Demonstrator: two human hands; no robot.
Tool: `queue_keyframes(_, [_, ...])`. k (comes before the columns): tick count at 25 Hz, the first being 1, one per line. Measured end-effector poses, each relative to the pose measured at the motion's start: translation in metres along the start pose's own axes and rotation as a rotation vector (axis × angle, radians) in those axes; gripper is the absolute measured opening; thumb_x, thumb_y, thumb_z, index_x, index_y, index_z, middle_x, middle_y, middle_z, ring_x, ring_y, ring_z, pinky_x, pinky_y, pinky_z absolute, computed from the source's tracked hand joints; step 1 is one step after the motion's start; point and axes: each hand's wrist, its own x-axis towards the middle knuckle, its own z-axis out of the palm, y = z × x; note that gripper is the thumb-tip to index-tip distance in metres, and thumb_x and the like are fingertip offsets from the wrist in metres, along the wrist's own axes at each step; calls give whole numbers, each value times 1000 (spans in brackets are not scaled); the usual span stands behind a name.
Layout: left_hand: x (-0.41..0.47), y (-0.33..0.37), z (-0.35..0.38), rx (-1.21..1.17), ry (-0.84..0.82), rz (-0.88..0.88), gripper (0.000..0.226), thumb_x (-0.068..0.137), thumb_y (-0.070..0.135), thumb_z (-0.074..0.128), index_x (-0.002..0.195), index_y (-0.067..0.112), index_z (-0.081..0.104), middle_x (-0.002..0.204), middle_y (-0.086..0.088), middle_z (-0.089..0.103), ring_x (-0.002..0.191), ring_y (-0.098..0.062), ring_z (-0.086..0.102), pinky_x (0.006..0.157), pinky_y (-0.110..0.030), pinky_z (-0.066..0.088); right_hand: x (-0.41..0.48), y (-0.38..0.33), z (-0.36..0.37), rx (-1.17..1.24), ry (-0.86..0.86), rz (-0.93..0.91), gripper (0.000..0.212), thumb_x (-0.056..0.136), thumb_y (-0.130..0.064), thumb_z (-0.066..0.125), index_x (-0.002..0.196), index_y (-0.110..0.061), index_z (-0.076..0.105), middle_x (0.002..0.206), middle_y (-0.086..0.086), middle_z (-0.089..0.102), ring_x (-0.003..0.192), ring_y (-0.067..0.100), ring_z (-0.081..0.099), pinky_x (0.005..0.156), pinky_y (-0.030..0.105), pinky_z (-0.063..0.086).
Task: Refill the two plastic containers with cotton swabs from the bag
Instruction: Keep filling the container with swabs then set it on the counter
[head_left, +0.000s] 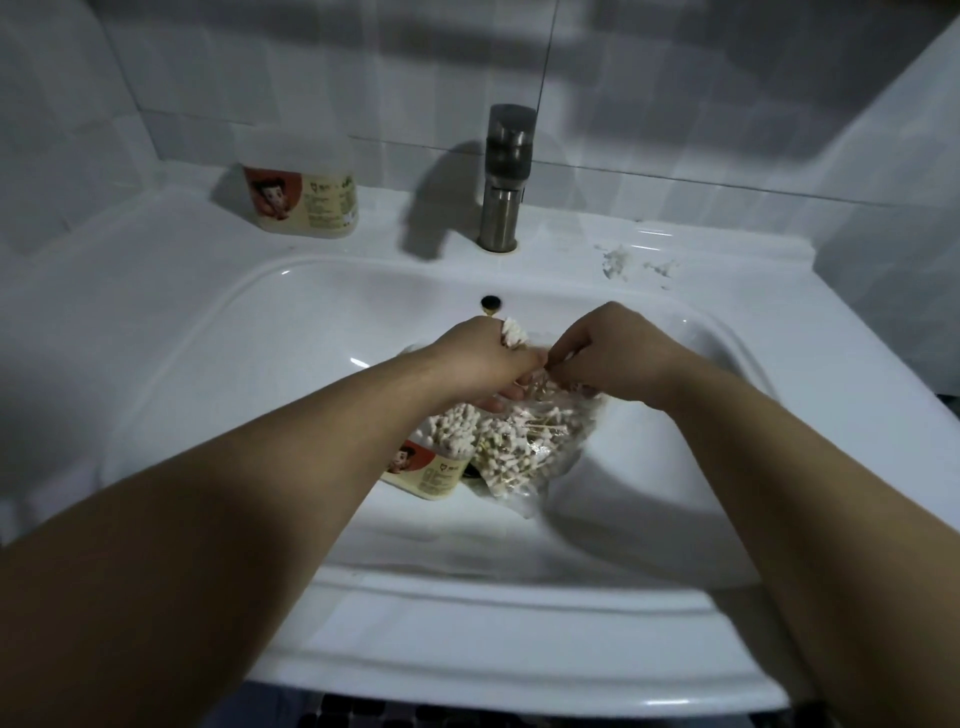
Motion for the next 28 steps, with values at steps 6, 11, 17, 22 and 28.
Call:
queue_keyframes(6, [-1,-1,0,-14,-2,-9,16,98,28,65,88,16,66,84,-2,72,73,-14,72,62,-28,55,-3,2,2,34,-87,18,7,83,-16,77,82,-23,77,71,0,73,60,12,68,51,19,51])
queue_keyframes(11, [0,-1,1,13,-1,-20,17,97,29,65,88,14,66,88,-4,74,77,-14,75,61,-26,55,-1,-3,11,-205,-135,-36,19,82,-22,79,72,-34,68,65,-16,63,65,6,64,54,16,44])
queue_keyframes(17, [-1,-1,0,1,-12,-25,17,98,32,65,95,16,67,90,-2,72,80,-15,74,62,-27,54,-1,4,-1,42,-53,39,20,81,0,71,85,-17,80,63,-1,74,54,8,70,57,19,53])
queue_keyframes(22, [-2,0,-1,12,6,-28,15,100,29,63,100,15,67,96,-5,74,87,-19,76,64,-28,57,2,10,-11,272,62,77,14,82,4,74,87,-8,78,70,12,75,61,20,73,74,37,63])
queue_keyframes(28, [-4,3,0,-141,10,-31,29,97,36,68,108,9,64,105,-9,74,91,-22,77,79,-44,64,-1,6,-16,571,123,74,10,81,13,73,89,7,73,70,16,68,63,25,69,65,29,62])
